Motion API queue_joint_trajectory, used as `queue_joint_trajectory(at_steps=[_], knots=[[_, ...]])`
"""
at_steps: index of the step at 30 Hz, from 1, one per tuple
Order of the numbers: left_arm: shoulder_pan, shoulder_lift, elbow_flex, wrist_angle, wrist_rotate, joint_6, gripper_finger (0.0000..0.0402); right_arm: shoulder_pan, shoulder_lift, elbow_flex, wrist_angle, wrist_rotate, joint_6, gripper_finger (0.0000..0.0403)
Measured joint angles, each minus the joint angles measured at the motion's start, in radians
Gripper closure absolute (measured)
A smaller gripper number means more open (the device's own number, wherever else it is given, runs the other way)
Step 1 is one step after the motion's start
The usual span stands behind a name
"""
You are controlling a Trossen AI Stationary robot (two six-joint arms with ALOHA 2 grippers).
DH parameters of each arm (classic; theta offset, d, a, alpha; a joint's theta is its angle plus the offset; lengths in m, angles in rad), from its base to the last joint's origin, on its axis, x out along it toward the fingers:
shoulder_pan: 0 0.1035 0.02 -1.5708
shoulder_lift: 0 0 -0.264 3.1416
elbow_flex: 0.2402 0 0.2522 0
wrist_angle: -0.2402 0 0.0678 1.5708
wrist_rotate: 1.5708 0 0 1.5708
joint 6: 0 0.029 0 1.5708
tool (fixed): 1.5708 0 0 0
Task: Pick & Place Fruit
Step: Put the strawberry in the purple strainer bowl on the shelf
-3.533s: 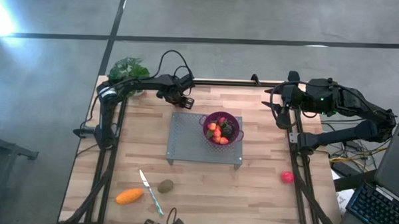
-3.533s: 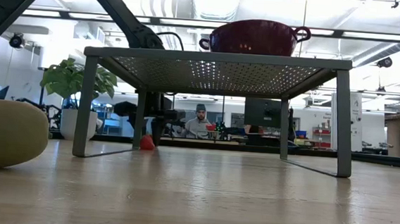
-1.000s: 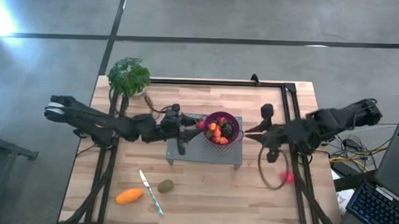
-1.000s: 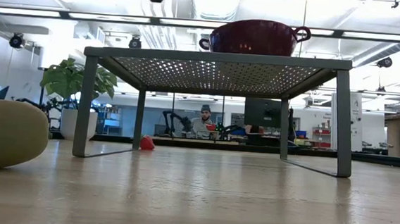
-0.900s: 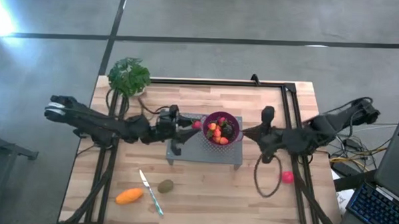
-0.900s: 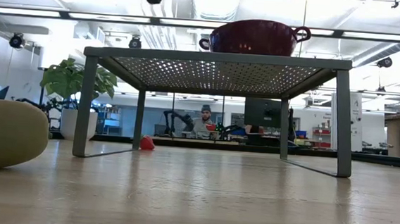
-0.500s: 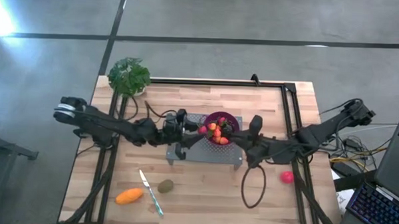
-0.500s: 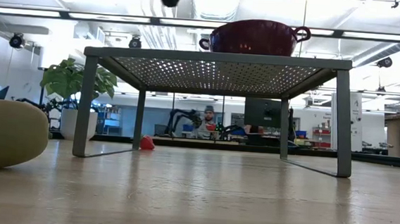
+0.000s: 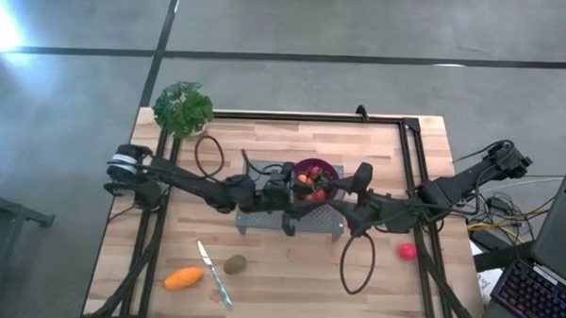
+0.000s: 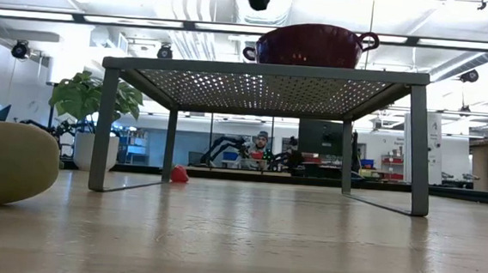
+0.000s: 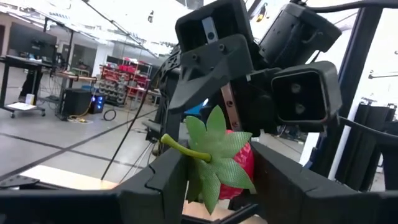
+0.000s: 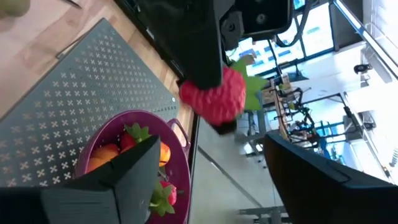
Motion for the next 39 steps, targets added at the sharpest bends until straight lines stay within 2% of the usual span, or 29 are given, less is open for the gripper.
queue_joint_trajectory(at_steps=[5,9,29,32,39], knots=[[0.009,0.051,0.090,-0.068,0.014,0.008,0.0234,0.000,0.000,0.000,0.010,0.000,0.000,0.0104],[0.015,0.088,0.146,-0.102,0.017,0.010,0.0234,0.000,0.000,0.000,0.024,0.000,-0.010,0.0113],[0.030,0.100,0.171,-0.121,0.022,0.014,0.0234,0.000,0.000,0.000,0.023,-0.003,-0.002,0.0255],[0.030,0.100,0.171,-0.121,0.022,0.009,0.0234,0.000,0.000,0.000,0.023,-0.003,-0.002,0.0259],[0.030,0.100,0.170,-0.125,0.028,0.008,0.0234,-0.001,0.000,0.000,0.024,-0.004,0.004,0.0231]])
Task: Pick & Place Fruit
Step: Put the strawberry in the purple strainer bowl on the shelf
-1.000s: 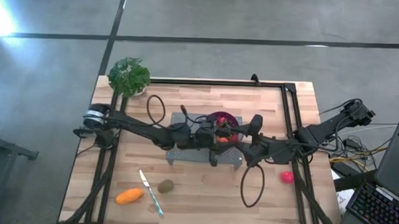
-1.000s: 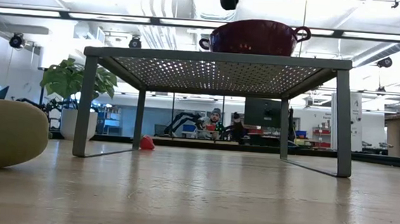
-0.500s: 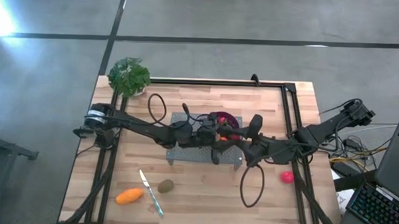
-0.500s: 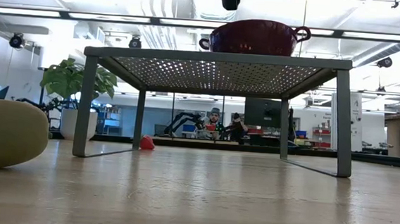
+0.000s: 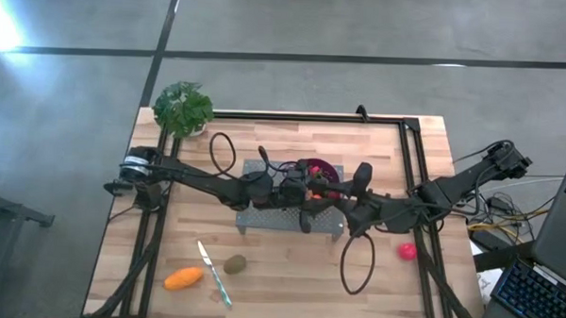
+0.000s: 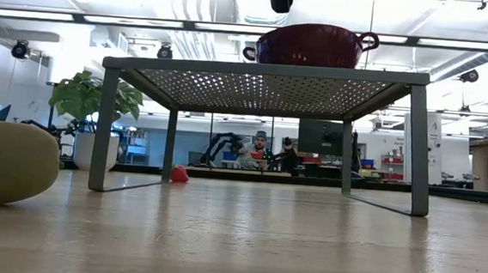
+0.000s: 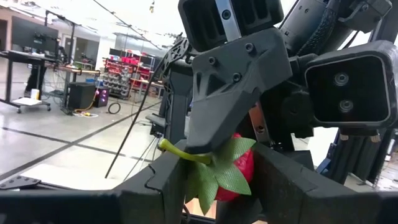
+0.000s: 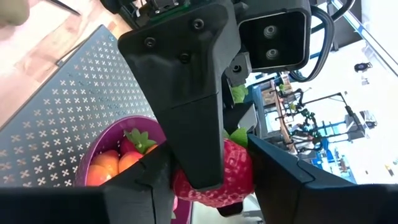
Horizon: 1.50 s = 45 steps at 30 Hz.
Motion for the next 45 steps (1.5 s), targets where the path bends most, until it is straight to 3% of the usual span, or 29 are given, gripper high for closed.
queue_joint_trajectory(at_steps=[8,12,16,22,26,32,40,45], knots=[[0.001,0.000,-0.001,0.000,0.012,-0.002,0.0234,0.000,0.000,0.000,-0.002,-0.002,-0.004,0.0261],[0.001,0.000,-0.002,0.000,0.025,0.022,0.0230,0.001,0.000,0.000,-0.003,-0.004,-0.003,0.0255],[0.001,0.000,-0.003,-0.003,0.065,0.058,0.0196,0.001,0.000,0.000,-0.003,-0.005,0.000,0.0242],[0.002,0.000,-0.003,-0.022,0.077,0.067,0.0118,0.001,0.000,0.000,0.002,-0.003,0.000,0.0266],[0.001,0.002,-0.005,-0.032,0.079,0.070,0.0090,-0.001,-0.003,0.001,0.001,-0.001,0.000,0.0267],[0.002,0.002,-0.005,-0.023,0.075,0.089,0.0088,0.000,-0.002,0.001,-0.002,-0.004,0.000,0.0247],[0.002,-0.006,-0.005,-0.028,0.074,0.091,0.0089,0.000,-0.002,0.001,-0.002,-0.008,0.000,0.0271],[0.002,-0.070,-0.005,-0.161,0.024,0.164,0.0089,0.001,-0.002,0.001,-0.005,-0.008,0.011,0.0244]])
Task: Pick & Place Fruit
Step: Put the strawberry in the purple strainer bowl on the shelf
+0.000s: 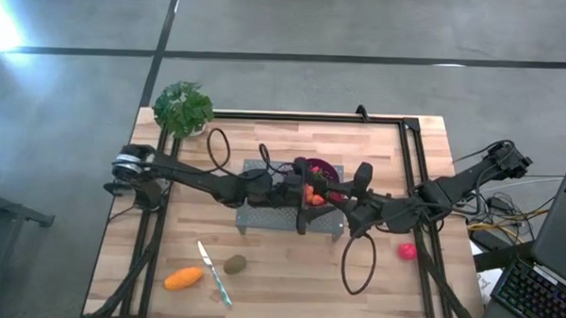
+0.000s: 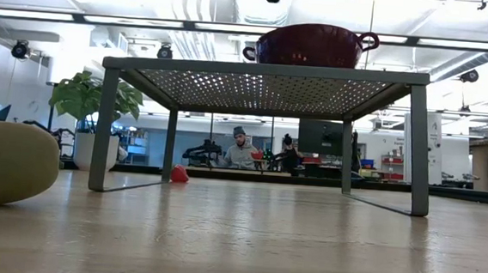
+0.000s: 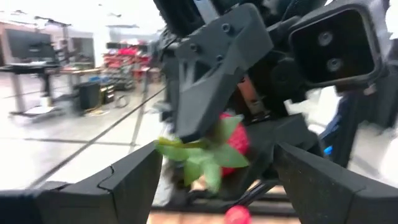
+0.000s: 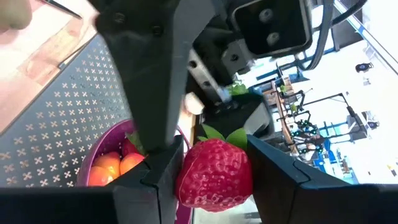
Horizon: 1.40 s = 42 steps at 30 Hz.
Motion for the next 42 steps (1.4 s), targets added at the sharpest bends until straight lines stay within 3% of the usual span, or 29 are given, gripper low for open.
queue_joint_trajectory(at_steps=[10,14,19,27,36,39,42], knots=[[-0.011,-0.250,0.000,-0.535,-0.264,-0.017,0.0089,-0.006,0.001,0.000,-0.002,-0.001,0.014,0.0273],[-0.032,-0.349,0.000,-0.698,-0.408,-0.044,0.0089,-0.030,0.000,0.000,-0.002,-0.002,0.038,0.0261],[-0.070,-0.437,0.000,-0.802,-0.573,-0.057,0.0089,-0.089,-0.006,0.000,-0.003,-0.124,0.066,0.0245],[-0.098,-0.473,-0.002,-0.829,-0.589,-0.057,0.0089,-0.224,-0.022,0.000,-0.013,-0.335,0.132,0.0273],[-0.098,-0.469,-0.002,-0.830,-0.589,-0.057,0.0089,-0.390,-0.044,0.014,-0.163,-0.608,0.371,0.0240],[-0.098,-0.469,-0.002,-0.830,-0.589,-0.057,0.0089,-0.436,-0.038,0.026,-0.193,-0.721,0.451,0.0250],[-0.098,-0.469,-0.002,-0.830,-0.589,-0.057,0.0089,-0.462,-0.028,0.029,-0.195,-0.759,0.478,0.0269]])
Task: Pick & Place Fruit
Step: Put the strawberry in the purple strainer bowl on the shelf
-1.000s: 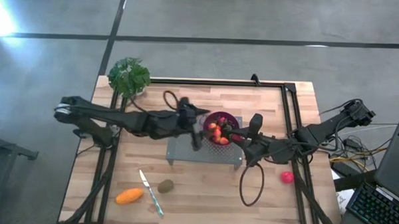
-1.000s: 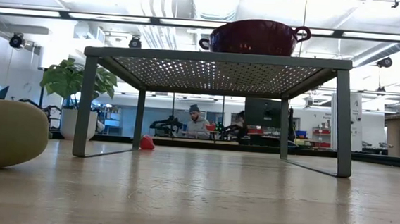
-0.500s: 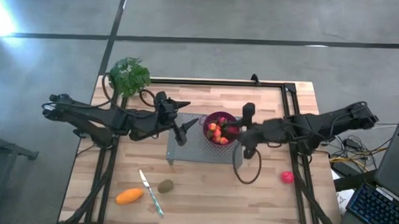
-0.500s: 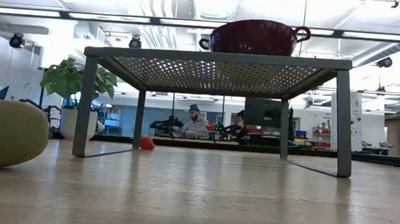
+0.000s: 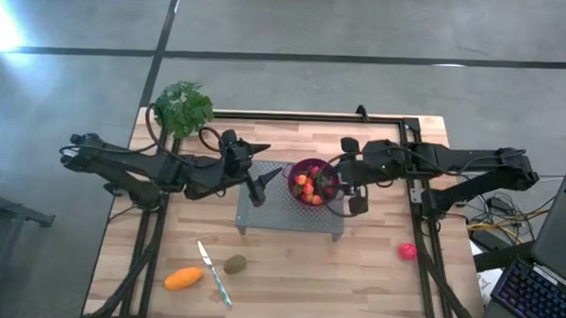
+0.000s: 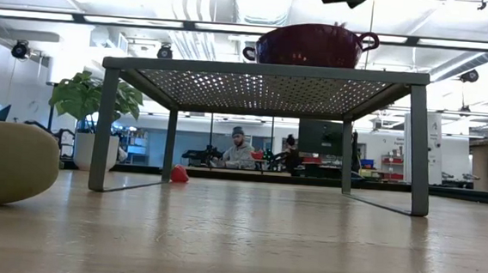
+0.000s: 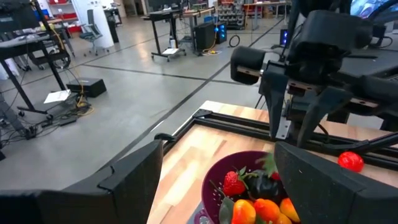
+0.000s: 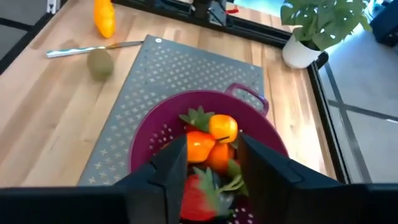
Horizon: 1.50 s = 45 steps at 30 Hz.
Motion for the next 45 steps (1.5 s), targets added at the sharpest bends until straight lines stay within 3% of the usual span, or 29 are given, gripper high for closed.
queue_joint_trajectory(at_steps=[12,22,26,34,37,41,45], knots=[[0.000,0.000,0.000,-0.017,0.000,0.000,0.0089,-0.017,0.003,0.015,-0.001,-0.003,-0.017,0.0346],[0.001,0.000,0.000,-0.062,0.000,-0.026,0.0090,-0.017,-0.007,0.063,-0.061,0.012,-0.029,0.0370],[0.013,0.001,0.000,-0.085,0.000,-0.057,0.0090,-0.017,-0.010,0.105,-0.120,0.068,-0.029,0.0381],[0.156,0.001,0.000,-0.185,0.004,-0.182,0.0090,-0.073,-0.028,0.180,-0.185,0.167,-0.012,0.0394],[0.277,0.001,0.016,-0.272,0.091,-0.279,0.0090,-0.113,-0.042,0.193,-0.188,0.167,0.001,0.0394],[0.494,0.001,0.026,-0.348,0.350,-0.448,0.0090,-0.161,-0.054,0.202,-0.203,0.168,0.002,0.0394],[0.718,0.008,0.017,-0.399,0.578,-0.523,0.0090,-0.190,-0.056,0.201,-0.213,0.167,0.007,0.0394]])
